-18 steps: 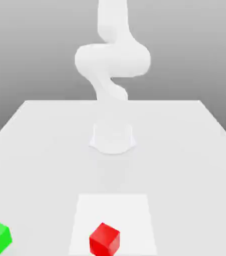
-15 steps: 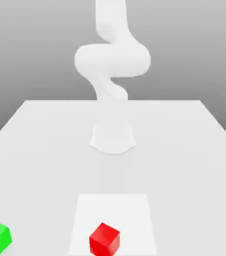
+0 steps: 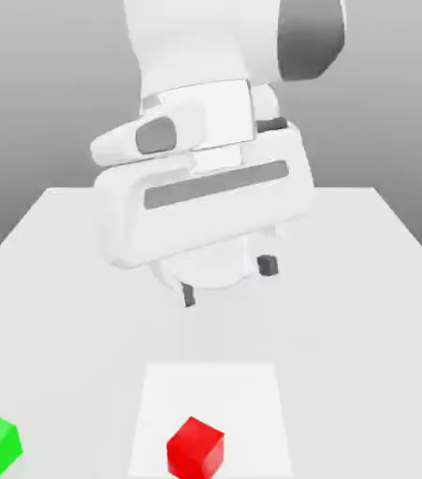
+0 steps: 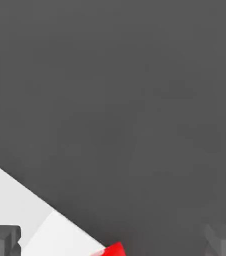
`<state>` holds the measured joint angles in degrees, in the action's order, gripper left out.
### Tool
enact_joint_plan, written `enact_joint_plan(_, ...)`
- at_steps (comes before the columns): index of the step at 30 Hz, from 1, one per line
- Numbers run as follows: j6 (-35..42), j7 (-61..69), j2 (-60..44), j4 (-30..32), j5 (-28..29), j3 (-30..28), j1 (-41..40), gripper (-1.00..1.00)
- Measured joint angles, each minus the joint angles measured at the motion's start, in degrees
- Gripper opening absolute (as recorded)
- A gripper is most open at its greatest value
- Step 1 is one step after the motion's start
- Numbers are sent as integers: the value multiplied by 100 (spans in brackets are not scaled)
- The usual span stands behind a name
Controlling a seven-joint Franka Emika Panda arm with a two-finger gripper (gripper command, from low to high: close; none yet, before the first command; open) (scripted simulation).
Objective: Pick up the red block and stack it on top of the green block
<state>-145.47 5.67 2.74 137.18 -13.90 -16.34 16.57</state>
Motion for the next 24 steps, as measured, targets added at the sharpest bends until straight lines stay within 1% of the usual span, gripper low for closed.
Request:
enact_joint_plan(4, -305, 779, -765, 119, 36, 12, -28, 0)
enact_joint_plan(8, -643, 1329, -1453, 251, 395, -15, -80, 0)
enact_joint_plan(9, -764, 1433, -1633, 252, 410, 3, -102, 0)
enact_joint_plan(13, -1394, 1804, -2444, 139, 54, 351, -377, 0)
enact_joint_plan(14, -1510, 1857, -2589, 116, -14, 434, -444, -100)
enact_joint_plan(20, -1553, 1885, -2661, 104, -50, 479, -483, -100)
enact_joint_plan(24, -1096, 1623, -2079, 206, 310, 213, -287, -100)
